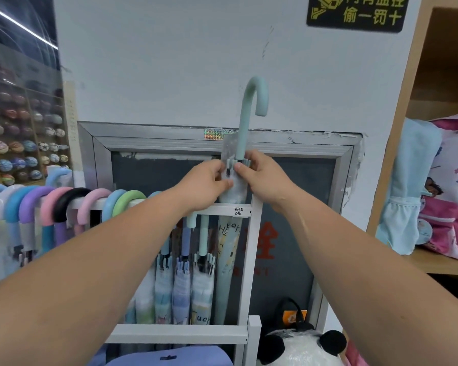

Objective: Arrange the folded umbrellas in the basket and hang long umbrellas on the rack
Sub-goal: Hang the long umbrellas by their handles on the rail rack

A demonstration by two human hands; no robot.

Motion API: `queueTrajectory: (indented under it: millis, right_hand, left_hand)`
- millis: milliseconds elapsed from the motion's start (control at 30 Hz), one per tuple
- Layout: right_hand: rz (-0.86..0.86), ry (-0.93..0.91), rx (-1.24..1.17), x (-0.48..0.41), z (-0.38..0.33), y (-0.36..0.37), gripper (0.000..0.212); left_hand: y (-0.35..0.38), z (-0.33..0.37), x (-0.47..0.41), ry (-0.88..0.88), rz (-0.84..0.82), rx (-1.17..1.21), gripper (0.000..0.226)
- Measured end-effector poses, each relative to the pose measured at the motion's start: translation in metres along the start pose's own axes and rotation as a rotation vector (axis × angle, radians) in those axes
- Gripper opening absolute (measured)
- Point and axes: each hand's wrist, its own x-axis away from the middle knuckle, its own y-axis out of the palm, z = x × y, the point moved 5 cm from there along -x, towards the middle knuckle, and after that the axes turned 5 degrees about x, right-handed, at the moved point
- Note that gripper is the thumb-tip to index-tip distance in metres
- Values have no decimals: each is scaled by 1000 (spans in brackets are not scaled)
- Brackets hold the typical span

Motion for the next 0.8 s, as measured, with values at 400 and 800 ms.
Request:
queueTrajectory:
  millis: [400,800]
  right_hand:
    - [-91,-12,141,13,15,11,2]
    - [-194,56,156,15,17,13,12]
  left_hand:
    - [-45,27,2,56,221,79,26]
    - [-33,51,-10,88,-88,487,69]
